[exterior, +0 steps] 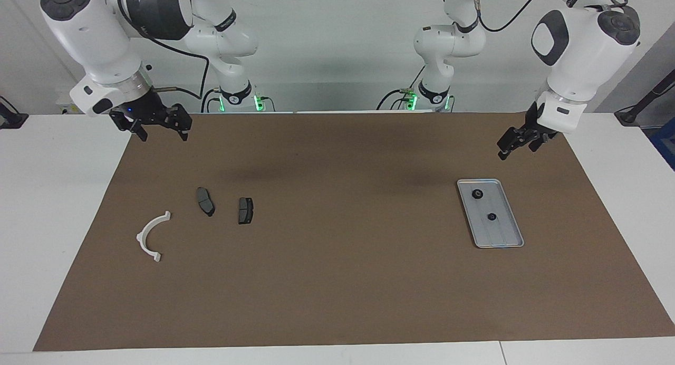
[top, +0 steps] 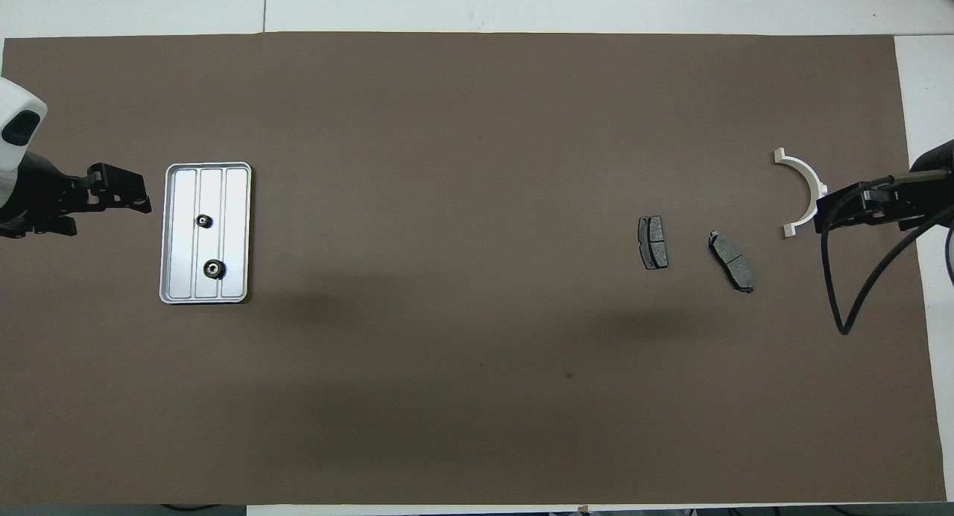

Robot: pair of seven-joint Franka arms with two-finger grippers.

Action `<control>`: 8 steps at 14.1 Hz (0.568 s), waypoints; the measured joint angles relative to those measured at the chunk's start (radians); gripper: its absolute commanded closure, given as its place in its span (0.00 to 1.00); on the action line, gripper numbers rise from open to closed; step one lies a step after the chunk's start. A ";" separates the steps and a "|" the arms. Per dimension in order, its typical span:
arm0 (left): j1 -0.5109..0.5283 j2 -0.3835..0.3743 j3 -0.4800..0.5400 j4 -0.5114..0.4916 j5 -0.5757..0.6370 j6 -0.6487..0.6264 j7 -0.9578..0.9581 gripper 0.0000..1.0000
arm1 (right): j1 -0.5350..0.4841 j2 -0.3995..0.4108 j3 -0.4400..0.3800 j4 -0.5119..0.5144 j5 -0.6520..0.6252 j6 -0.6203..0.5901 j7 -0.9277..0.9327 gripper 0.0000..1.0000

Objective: Pick bearing gear from pile to tray

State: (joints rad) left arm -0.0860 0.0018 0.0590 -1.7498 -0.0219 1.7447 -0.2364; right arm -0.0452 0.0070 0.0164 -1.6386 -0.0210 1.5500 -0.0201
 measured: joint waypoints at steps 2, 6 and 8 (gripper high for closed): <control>0.000 0.000 -0.003 0.000 0.000 0.007 0.004 0.00 | 0.000 0.000 0.000 0.000 0.000 0.000 0.000 0.00; 0.004 0.000 0.003 0.000 0.000 0.029 0.043 0.00 | 0.000 0.000 0.000 0.000 0.000 0.000 0.000 0.00; 0.007 0.000 0.005 0.000 0.001 0.029 0.046 0.00 | 0.000 0.000 0.000 0.000 0.000 0.000 0.000 0.00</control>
State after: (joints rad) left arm -0.0786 0.0018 0.0643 -1.7494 -0.0213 1.7741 -0.1903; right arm -0.0452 0.0070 0.0164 -1.6386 -0.0210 1.5500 -0.0201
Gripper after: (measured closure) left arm 0.000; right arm 0.000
